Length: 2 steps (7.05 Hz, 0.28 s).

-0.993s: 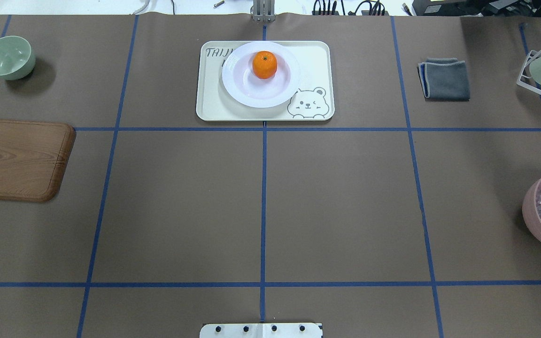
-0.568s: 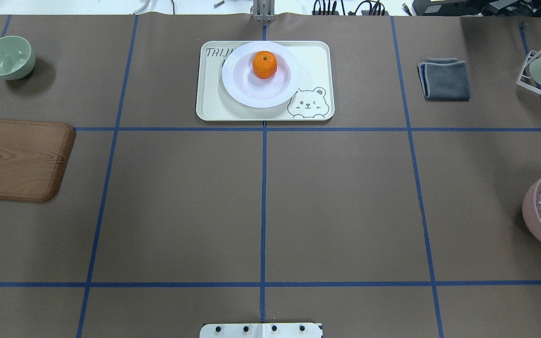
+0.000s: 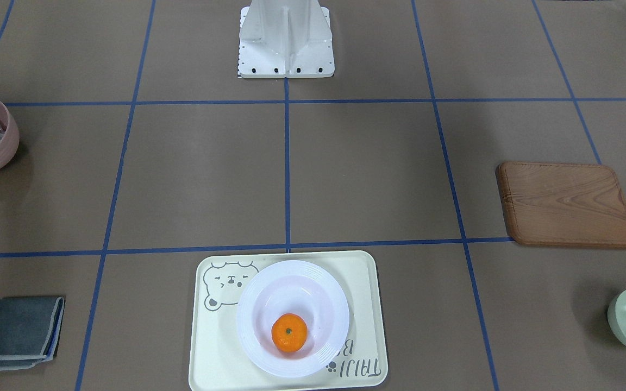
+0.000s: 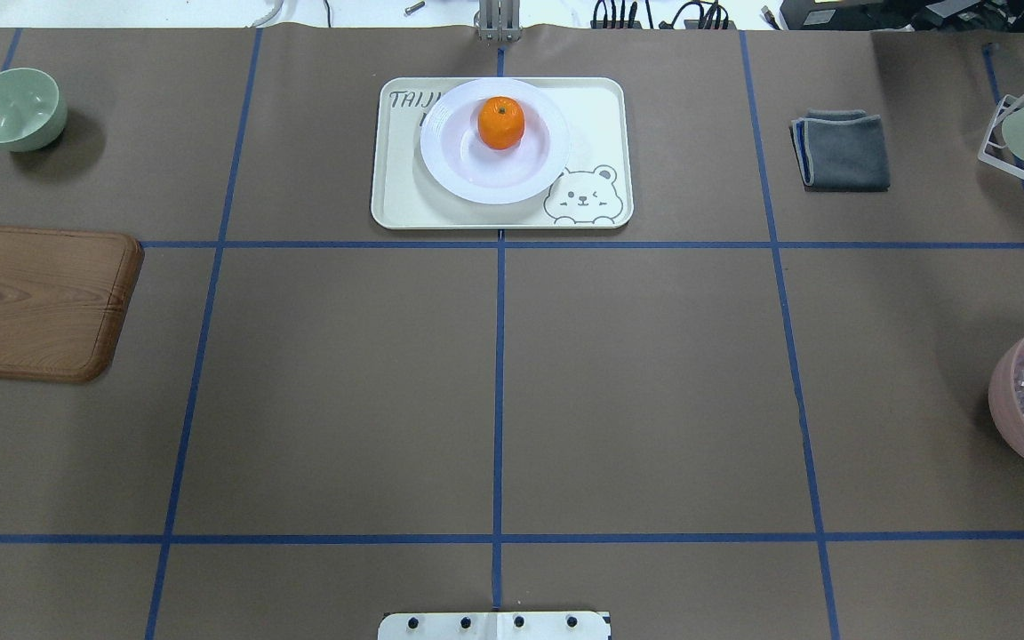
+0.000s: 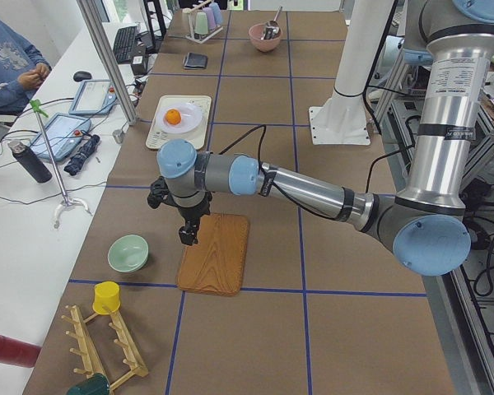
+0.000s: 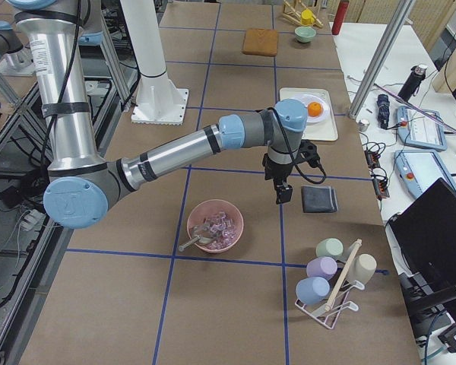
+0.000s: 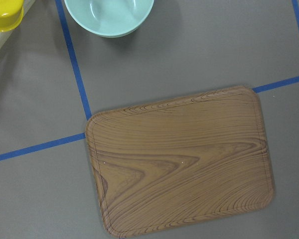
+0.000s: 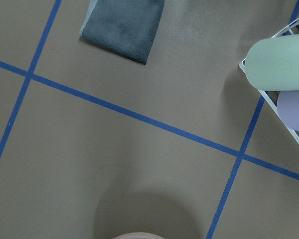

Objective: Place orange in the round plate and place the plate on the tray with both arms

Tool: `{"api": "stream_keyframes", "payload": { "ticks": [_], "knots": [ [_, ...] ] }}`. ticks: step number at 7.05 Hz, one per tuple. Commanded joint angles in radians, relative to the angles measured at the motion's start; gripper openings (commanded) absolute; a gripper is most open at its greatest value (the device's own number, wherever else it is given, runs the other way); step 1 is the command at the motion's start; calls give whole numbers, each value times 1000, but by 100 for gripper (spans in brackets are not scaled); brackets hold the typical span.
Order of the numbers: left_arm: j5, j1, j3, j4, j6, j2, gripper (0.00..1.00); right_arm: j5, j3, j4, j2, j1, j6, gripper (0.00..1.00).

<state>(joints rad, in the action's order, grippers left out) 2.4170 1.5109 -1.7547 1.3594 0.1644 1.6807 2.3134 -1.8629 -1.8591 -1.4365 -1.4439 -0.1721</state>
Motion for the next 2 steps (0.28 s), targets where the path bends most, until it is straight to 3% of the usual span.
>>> {"api": "stream_keyframes", "payload": {
  "ticks": [1, 2],
  "knots": [
    [-2, 2, -2, 1, -2, 7, 99, -2, 7, 0, 7, 5, -1, 100],
    [-2, 2, -3, 1, -3, 13, 99, 1, 8, 0, 7, 7, -1, 100]
  ]
}}
